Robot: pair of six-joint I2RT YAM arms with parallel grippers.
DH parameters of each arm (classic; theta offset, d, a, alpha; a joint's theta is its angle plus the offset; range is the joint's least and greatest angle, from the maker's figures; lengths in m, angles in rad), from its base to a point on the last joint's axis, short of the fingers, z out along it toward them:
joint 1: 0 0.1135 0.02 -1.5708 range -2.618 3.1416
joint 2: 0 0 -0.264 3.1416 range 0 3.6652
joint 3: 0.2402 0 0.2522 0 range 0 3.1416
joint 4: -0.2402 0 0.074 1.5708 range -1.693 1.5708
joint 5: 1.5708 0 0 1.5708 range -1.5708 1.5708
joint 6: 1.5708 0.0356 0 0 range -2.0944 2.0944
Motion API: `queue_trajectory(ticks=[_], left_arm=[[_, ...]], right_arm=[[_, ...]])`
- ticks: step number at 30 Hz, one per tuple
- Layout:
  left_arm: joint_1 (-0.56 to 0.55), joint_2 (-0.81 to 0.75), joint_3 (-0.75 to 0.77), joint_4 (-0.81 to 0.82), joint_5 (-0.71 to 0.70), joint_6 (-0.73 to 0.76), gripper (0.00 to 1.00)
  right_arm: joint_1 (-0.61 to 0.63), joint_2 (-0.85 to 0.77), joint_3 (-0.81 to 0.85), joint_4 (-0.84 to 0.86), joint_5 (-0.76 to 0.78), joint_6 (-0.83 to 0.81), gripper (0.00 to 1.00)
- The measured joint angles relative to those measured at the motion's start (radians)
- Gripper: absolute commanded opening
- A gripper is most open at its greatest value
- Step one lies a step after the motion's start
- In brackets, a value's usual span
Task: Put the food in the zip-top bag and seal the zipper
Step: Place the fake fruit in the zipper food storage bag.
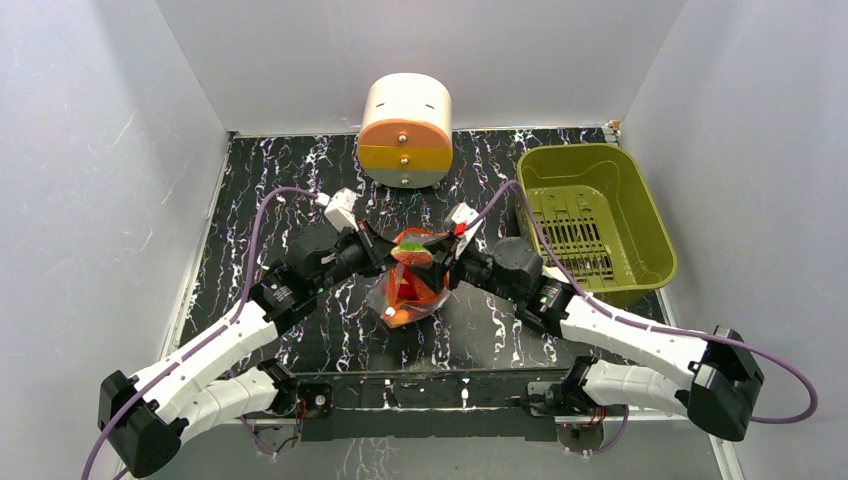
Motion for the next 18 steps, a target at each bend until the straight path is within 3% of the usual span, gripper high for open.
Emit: queue_trajectory(ticks=[10, 18], left_arm=[[0.000, -0.002, 0.051, -0.092, -0.068, 0.000, 0.00], [0.000, -0.006, 0.051, -0.093, -0.067, -0.010, 0.00]], right_arm=[[0.044, 0.002, -0.063, 0.027, 0.072, -0.071, 0.12], [0.050, 0.019, -0.087, -0.005, 0.112, -0.069, 0.25]])
